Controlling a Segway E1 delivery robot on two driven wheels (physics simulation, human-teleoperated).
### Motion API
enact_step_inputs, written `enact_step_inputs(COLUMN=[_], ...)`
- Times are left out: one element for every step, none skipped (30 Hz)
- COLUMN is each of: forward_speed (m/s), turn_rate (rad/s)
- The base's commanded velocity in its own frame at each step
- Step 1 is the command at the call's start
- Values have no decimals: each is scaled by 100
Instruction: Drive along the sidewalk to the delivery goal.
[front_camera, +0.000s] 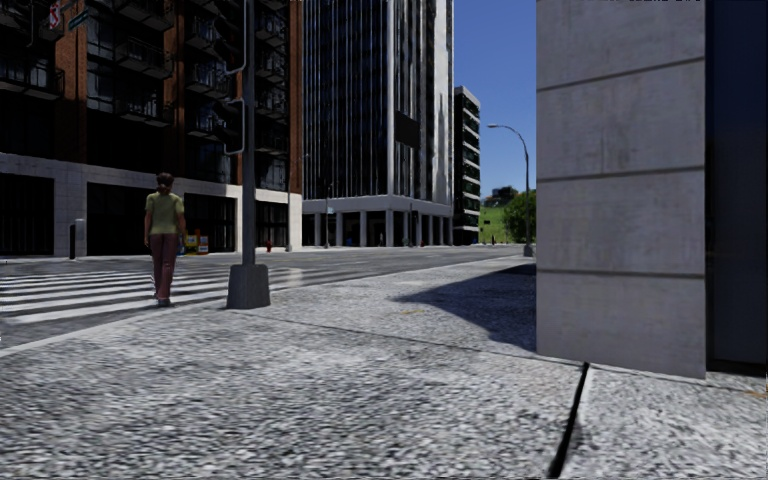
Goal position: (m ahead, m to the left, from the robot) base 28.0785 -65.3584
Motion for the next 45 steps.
enact_step_inputs(forward_speed=[200, 200, 200, 200, 200, 200, 200, 200, 200, 200, 200, 200, 200, 200, 200, 200, 200, 200, 200, 200, 200, 200, 200, 200, 200, 200, 200, 200, 200, 200, 200, 200, 200, 200, 200, 200, 200, 200, 200, 200, 200, 200, 200, 200, 200], turn_rate=[47, 47, 46, 39, 18, 10, 10, 8, 4, 0, 0, 0, 0, 0, 0, 0, 0, 0, 0, 0, 0, 0, -3, -3, -17, -24, -26, -29, -34, -36, -36, -37, -37, -37, -37, -37, -37, -37, -37, -37, -37, -41, -45, -46, -46])
